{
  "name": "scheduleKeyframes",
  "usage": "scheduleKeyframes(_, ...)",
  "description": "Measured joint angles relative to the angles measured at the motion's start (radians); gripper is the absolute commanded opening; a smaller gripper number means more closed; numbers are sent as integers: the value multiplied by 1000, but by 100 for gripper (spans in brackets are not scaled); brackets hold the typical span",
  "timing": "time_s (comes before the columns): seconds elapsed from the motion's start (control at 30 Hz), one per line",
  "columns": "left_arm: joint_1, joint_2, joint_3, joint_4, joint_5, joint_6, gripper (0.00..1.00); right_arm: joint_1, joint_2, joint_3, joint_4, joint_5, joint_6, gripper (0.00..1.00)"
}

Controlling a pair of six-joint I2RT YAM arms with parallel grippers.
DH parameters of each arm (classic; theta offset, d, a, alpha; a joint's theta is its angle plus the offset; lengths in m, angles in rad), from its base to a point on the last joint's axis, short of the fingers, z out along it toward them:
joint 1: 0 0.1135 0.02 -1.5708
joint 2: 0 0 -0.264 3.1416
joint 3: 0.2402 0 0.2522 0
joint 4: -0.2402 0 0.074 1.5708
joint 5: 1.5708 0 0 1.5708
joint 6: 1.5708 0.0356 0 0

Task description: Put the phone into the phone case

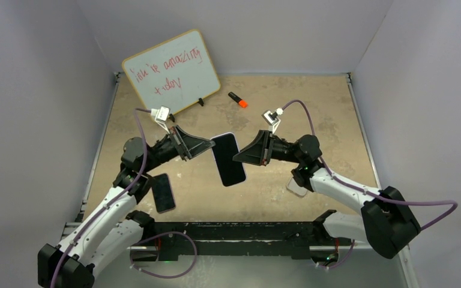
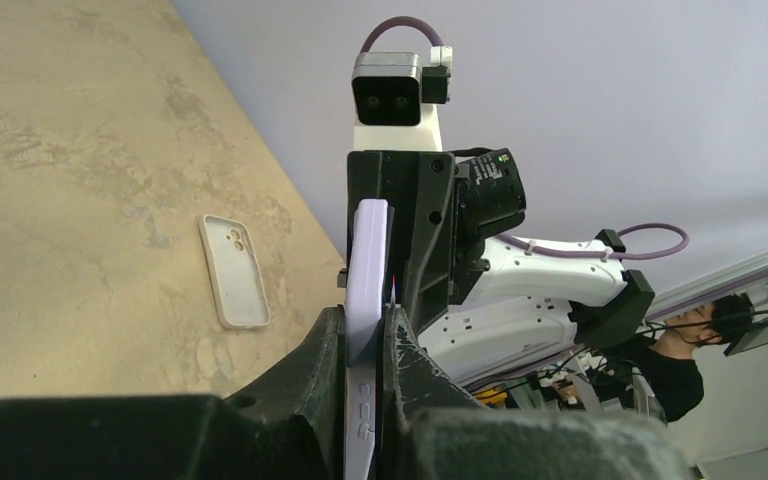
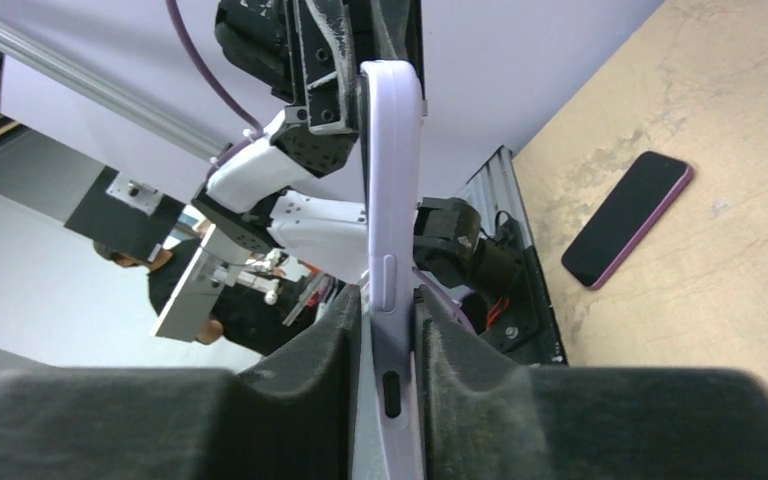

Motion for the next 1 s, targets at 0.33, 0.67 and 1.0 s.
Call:
scheduleKeyframes(0.33, 0, 19, 45, -95, 23, 73, 60, 1, 3, 0, -23, 51, 6, 0)
scheduleKeyframes(0.67, 0, 62, -75, 97, 78, -21, 66, 0, -110, 0, -109, 264, -11, 0)
scheduleKeyframes(1.0, -41, 121, -126, 249, 83, -99, 66, 0, -71, 4, -170, 363, -18, 0)
